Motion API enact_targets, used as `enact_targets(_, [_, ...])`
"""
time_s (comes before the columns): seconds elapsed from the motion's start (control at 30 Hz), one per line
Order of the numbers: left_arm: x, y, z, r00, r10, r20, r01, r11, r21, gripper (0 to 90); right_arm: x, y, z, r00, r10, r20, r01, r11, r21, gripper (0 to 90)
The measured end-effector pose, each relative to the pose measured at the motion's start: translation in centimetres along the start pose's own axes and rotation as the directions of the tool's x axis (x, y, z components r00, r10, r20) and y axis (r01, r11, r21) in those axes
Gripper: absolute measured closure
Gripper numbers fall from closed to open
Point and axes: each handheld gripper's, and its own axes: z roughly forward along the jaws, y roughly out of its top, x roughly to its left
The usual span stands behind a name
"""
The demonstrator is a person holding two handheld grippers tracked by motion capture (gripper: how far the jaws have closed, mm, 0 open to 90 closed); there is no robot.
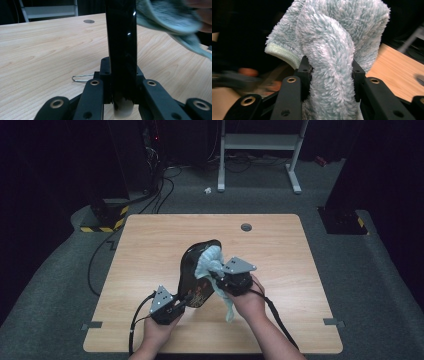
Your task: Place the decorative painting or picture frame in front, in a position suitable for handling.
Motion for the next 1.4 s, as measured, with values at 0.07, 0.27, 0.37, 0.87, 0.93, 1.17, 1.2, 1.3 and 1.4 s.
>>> enact_targets(0.07, [0.0, 0.0, 0.0, 1.0, 0.001, 0.0, -0.001, 1.0, 0.0, 78.7, -1.6, -0.4, 0.3, 0.9989, 0.036, 0.03, -0.037, 0.9992, 0.018, 64.0])
enact_targets(0.27, [0.0, 0.0, 0.0, 1.0, 0.002, -0.003, -0.002, 1.0, -0.001, 78.7, -4.1, -1.5, 0.7, 0.9927, 0.088, 0.082, -0.094, 0.9936, 0.063, 64.0])
enact_targets(0.37, [0.0, 0.0, 0.0, 1.0, 0.005, -0.005, -0.005, 1.0, 0.002, 78.6, -3.7, -1.4, 0.8, 0.9936, 0.074, 0.086, -0.079, 0.9951, 0.06, 64.0])
enact_targets(0.87, [0.4, 0.0, 0.1, 0.9995, -0.028, 0.017, 0.028, 0.9996, 0.002, 79.0, 2.5, -0.4, -1.0, 0.999, -0.037, -0.027, 0.036, 0.9992, -0.017, 64.0])
enact_targets(0.93, [0.3, 0.0, 0.1, 0.9997, -0.021, 0.011, 0.021, 0.9998, 0.002, 79.0, 4.1, -0.2, -1.1, 0.9963, -0.07, -0.051, 0.069, 0.9974, -0.023, 64.0])
enact_targets(1.17, [0.2, 0.0, 0.1, 0.9997, -0.023, 0.008, 0.023, 0.9997, 0.003, 79.0, 6.9, -0.2, -0.9, 0.9884, -0.131, -0.077, 0.129, 0.9913, -0.026, 64.0])
enact_targets(1.2, [0.2, 0.0, 0.1, 0.9997, -0.021, 0.008, 0.021, 0.9998, 0.002, 79.1, 6.8, -0.2, -0.8, 0.9883, -0.134, -0.073, 0.133, 0.9909, -0.024, 64.0])
enact_targets(1.3, [0.3, 0.0, 0.2, 0.9997, -0.023, 0.008, 0.023, 0.9997, 0.001, 79.1, 6.0, -0.4, -0.6, 0.9912, -0.116, -0.063, 0.115, 0.9932, -0.012, 64.0])
enact_targets(1.4, [0.3, 0.0, 0.2, 0.9997, -0.024, 0.005, 0.024, 0.9997, 0.001, 79.0, 4.1, -0.8, -0.1, 0.9964, -0.074, -0.04, 0.075, 0.9971, 0.011, 64.0])
